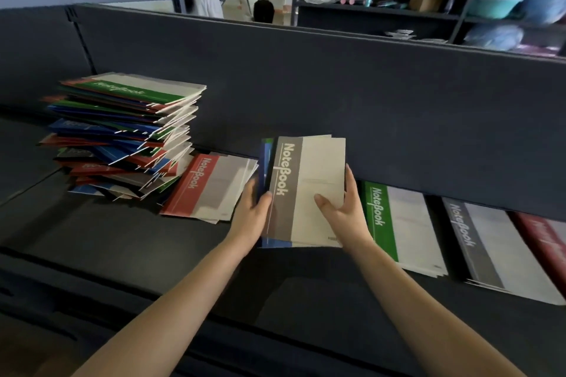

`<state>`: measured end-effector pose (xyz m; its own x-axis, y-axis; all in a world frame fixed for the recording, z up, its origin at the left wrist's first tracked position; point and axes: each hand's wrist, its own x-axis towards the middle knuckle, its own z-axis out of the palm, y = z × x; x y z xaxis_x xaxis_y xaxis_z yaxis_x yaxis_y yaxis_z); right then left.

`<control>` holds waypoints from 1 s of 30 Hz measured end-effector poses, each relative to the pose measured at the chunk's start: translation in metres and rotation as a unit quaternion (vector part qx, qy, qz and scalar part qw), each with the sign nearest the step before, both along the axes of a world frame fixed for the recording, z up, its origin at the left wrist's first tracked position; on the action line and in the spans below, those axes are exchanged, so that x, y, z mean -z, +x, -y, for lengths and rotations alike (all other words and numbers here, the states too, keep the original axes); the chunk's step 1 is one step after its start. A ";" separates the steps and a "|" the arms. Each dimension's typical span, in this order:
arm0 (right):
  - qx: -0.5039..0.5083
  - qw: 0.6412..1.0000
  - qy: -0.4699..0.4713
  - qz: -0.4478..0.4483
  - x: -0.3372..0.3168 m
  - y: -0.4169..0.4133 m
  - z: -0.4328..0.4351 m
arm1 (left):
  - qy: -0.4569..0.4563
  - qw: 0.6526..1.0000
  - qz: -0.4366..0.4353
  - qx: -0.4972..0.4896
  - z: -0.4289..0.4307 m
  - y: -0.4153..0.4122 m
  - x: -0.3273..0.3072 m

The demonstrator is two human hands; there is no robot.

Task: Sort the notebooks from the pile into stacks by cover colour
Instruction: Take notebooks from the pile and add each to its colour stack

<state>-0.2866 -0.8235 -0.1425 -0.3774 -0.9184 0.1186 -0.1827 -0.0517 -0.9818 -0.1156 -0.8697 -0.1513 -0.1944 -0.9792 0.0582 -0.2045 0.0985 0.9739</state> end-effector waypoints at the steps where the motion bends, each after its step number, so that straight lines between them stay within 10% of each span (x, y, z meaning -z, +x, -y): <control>1: 0.009 1.000 0.004 0.000 0.000 -0.009 -0.006 | 0.020 0.999 -0.024 0.013 -0.004 -0.011 -0.001; 30: 0.152 0.987 0.015 -0.049 0.009 -0.194 -0.133 | -0.040 0.992 -0.056 0.106 -0.083 -0.198 0.001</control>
